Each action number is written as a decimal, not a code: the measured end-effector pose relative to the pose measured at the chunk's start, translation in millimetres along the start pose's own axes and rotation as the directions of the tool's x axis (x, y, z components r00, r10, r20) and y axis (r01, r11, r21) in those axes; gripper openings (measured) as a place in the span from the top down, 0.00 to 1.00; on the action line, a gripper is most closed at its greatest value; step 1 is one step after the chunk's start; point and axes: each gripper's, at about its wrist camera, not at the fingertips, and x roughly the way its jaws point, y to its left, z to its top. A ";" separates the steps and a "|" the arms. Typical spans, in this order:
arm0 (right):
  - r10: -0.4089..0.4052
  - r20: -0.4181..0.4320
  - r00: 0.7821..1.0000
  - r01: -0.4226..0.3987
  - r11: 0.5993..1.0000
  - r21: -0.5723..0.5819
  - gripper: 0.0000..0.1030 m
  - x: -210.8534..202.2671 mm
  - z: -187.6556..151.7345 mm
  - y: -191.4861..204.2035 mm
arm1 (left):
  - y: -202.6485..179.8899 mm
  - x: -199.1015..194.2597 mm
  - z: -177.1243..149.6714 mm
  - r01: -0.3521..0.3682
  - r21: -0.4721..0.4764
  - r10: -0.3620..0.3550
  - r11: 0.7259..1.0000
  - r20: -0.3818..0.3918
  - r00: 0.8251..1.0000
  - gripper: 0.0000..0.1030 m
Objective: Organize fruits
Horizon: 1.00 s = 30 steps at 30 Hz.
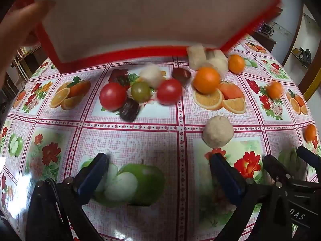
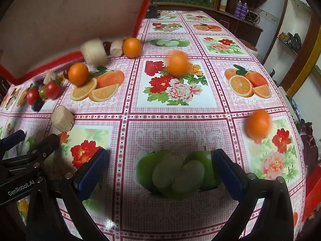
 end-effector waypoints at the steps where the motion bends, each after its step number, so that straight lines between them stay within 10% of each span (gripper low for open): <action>1: 0.000 0.000 1.000 0.000 1.000 0.000 0.00 -0.2 0.3 0.2 | 0.0 -0.3 0.2 0.000 0.000 0.000 1.000 -0.001 1.000 0.00; 30: 0.002 0.004 1.000 -0.002 1.000 0.001 0.00 1.2 -0.3 -0.4 | 2.2 -2.1 -0.2 -0.001 0.002 0.001 1.000 -0.002 1.000 0.00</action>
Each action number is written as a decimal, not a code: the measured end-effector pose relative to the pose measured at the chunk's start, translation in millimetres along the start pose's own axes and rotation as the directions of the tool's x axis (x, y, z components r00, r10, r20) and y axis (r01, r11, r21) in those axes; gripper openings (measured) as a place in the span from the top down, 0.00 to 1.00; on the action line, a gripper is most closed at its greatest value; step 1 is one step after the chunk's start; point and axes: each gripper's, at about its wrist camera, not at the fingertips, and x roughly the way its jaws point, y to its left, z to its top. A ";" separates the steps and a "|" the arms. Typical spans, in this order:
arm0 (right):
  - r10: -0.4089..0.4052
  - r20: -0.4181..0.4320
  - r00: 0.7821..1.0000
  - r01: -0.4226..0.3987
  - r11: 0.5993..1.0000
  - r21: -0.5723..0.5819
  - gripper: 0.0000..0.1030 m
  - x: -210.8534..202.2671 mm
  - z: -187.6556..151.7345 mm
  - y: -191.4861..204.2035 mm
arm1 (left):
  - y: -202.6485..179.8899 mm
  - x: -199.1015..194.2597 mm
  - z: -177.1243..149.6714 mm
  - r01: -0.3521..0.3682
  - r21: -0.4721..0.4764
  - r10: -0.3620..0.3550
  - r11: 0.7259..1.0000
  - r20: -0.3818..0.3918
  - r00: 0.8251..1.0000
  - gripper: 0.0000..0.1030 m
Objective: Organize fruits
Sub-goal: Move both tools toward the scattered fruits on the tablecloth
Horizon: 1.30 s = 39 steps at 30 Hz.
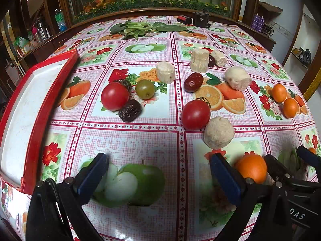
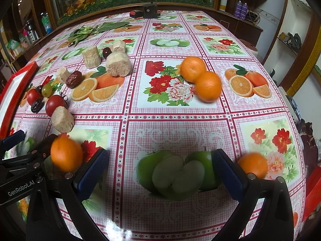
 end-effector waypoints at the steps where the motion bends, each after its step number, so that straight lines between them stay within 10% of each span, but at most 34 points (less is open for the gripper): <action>1: 0.001 0.000 1.000 -0.001 1.000 0.001 0.00 0.0 0.0 -0.1 | 0.2 -0.3 -0.1 0.000 0.000 0.000 1.000 0.000 1.000 0.00; 21: 0.001 -0.100 0.995 -0.004 1.000 -0.026 0.00 2.5 9.0 2.1 | -0.6 1.7 2.1 0.031 0.050 -0.029 0.998 -0.040 0.999 0.00; 39: 0.013 -0.026 1.000 -0.017 0.987 -0.159 0.00 -27.3 7.7 28.9 | 25.9 -7.2 3.7 0.068 0.078 -0.065 0.995 -0.045 0.997 0.00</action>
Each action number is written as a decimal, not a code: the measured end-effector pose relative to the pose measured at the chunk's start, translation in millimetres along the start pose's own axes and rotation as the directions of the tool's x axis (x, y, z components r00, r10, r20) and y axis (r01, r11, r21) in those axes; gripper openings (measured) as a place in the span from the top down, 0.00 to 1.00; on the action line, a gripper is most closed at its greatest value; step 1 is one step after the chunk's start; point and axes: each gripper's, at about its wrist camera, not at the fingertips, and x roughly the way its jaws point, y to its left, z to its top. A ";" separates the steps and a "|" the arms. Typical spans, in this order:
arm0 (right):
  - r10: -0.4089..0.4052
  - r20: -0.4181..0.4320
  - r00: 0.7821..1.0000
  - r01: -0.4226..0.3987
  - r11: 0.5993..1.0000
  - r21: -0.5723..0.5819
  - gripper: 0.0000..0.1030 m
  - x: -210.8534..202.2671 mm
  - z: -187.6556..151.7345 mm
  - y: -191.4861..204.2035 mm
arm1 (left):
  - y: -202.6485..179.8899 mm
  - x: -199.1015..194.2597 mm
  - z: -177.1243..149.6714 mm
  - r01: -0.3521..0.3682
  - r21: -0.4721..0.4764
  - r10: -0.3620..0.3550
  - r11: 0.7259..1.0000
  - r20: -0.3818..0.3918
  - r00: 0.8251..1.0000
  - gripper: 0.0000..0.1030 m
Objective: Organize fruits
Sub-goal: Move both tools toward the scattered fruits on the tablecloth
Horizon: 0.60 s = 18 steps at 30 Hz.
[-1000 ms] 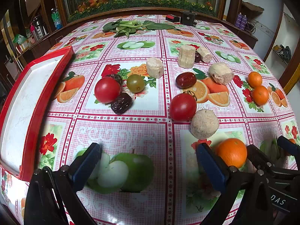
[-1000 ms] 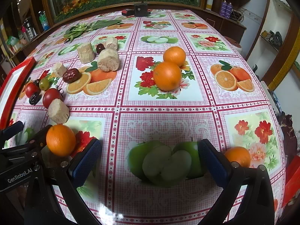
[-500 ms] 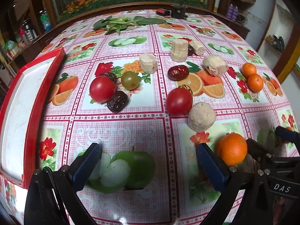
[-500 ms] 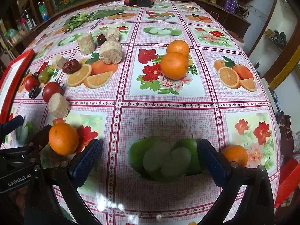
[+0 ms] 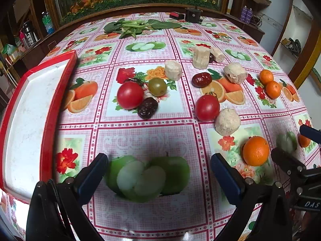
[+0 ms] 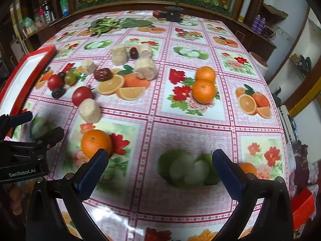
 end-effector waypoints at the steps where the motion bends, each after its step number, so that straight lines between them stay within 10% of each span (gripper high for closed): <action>1: 0.004 0.000 1.000 -0.004 1.000 -0.005 0.00 -0.2 0.1 2.0 | 0.5 -0.6 -0.1 -0.001 0.000 0.001 1.000 0.001 1.000 0.00; 18: 0.053 0.012 0.999 -0.053 0.999 -0.004 0.00 -6.1 -6.2 9.4 | 7.0 -8.7 -4.6 -0.009 -0.007 0.009 1.000 0.013 1.000 0.00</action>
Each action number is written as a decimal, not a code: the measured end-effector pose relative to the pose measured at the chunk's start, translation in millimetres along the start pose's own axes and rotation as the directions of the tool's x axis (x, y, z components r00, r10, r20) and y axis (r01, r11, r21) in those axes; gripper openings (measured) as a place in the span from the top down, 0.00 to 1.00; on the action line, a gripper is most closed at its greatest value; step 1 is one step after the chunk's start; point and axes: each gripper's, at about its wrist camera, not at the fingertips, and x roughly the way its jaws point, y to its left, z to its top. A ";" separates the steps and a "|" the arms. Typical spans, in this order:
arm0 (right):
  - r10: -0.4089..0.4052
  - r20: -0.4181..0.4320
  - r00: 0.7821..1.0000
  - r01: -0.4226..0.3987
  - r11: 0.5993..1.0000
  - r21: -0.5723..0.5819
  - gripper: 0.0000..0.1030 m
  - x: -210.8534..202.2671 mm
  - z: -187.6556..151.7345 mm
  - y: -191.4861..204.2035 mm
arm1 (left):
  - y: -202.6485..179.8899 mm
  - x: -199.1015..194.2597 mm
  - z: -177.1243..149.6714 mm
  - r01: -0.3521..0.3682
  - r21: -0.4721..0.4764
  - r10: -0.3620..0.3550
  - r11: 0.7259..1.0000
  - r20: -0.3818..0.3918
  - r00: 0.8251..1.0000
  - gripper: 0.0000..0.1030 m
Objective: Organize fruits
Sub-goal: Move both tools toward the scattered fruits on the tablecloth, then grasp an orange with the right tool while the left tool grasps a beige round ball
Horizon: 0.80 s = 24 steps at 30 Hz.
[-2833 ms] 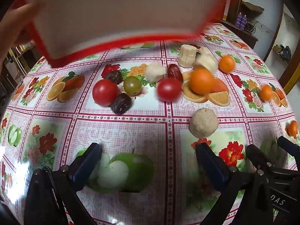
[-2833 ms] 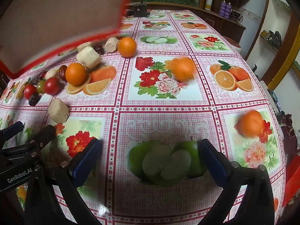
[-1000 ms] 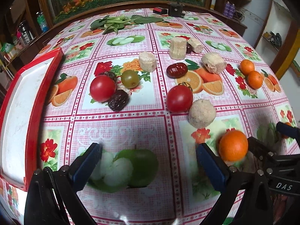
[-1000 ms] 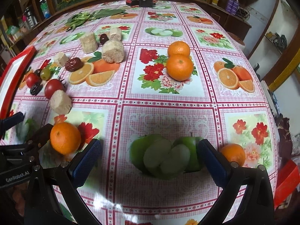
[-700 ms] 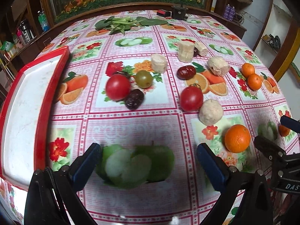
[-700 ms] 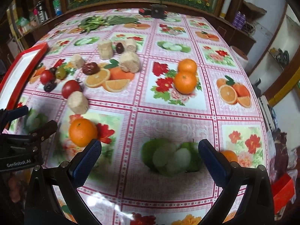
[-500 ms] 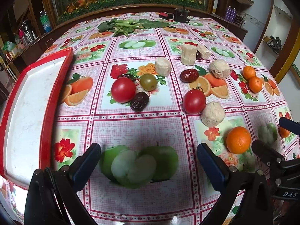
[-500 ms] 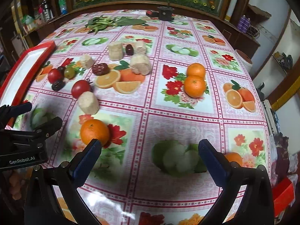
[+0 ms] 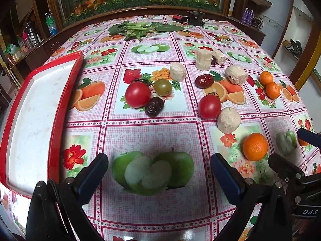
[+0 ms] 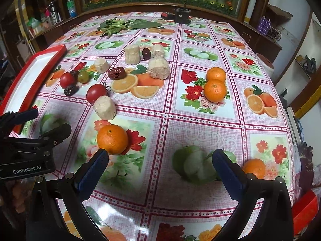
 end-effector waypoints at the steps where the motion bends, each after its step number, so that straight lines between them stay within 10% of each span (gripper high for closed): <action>1: 0.004 -0.002 1.000 -0.004 1.000 0.002 0.00 0.3 0.3 0.0 | 1.0 0.3 -0.3 0.000 -0.002 0.000 1.000 -0.002 1.000 0.00; 18: 0.133 -0.009 0.991 -0.134 0.989 -0.068 0.00 3.6 7.9 22.8 | 27.0 -8.3 0.0 -0.016 0.011 0.016 1.000 0.007 1.000 0.00; 24: 0.178 -0.044 0.983 -0.181 0.979 -0.095 0.21 13.7 11.6 31.4 | 34.3 -10.4 -0.6 -0.004 0.059 0.004 0.998 -0.009 1.000 0.00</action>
